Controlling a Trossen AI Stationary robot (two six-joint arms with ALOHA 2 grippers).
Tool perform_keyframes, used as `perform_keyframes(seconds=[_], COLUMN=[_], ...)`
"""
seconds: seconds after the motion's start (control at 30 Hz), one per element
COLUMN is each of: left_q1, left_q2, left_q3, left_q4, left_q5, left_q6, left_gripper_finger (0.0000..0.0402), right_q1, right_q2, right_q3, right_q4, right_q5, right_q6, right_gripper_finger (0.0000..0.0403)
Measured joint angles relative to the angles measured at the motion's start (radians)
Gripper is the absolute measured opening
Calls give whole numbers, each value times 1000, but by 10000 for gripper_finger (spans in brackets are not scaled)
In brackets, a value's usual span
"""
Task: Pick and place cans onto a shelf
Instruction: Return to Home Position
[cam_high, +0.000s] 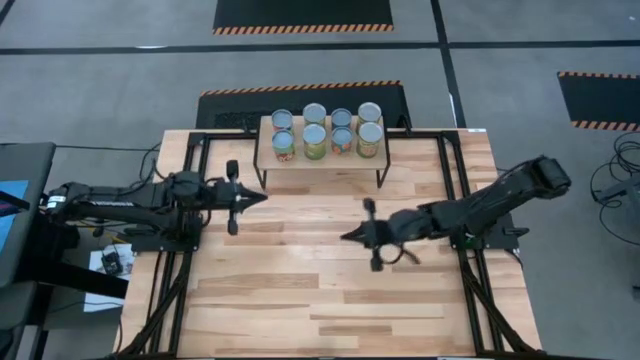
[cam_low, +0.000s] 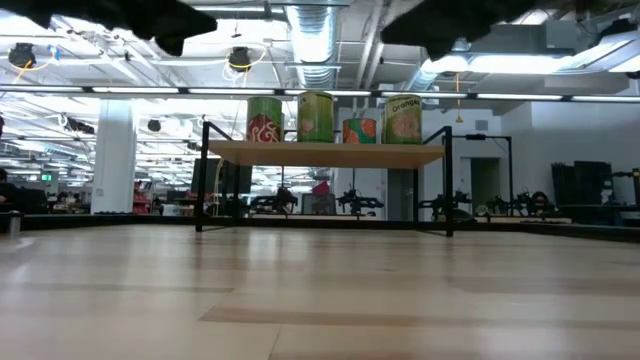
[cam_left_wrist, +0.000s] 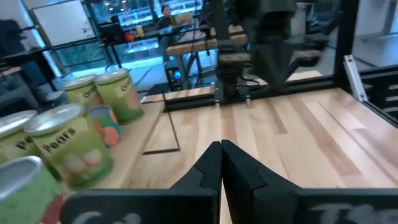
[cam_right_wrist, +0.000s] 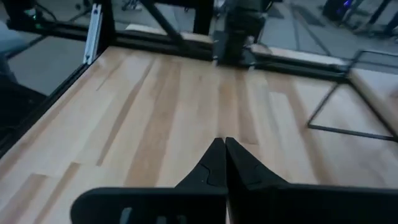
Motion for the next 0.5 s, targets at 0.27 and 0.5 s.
perform_keyframes(seconds=[0.27, 0.5], left_q1=[-61, -72], left_q2=[-116, -209], left_q3=[-126, -205], left_q4=[58, 98], left_q5=[-4, -11], left_q6=[-8, -28], left_gripper_finger=[0, 0], right_q1=[-34, -108], right_q2=[-251, -461], right_q3=[-248, -436], right_q4=[143, 237], right_q5=[-10, -103], right_q6=[-9, 49], right_gripper_finger=[11, 11])
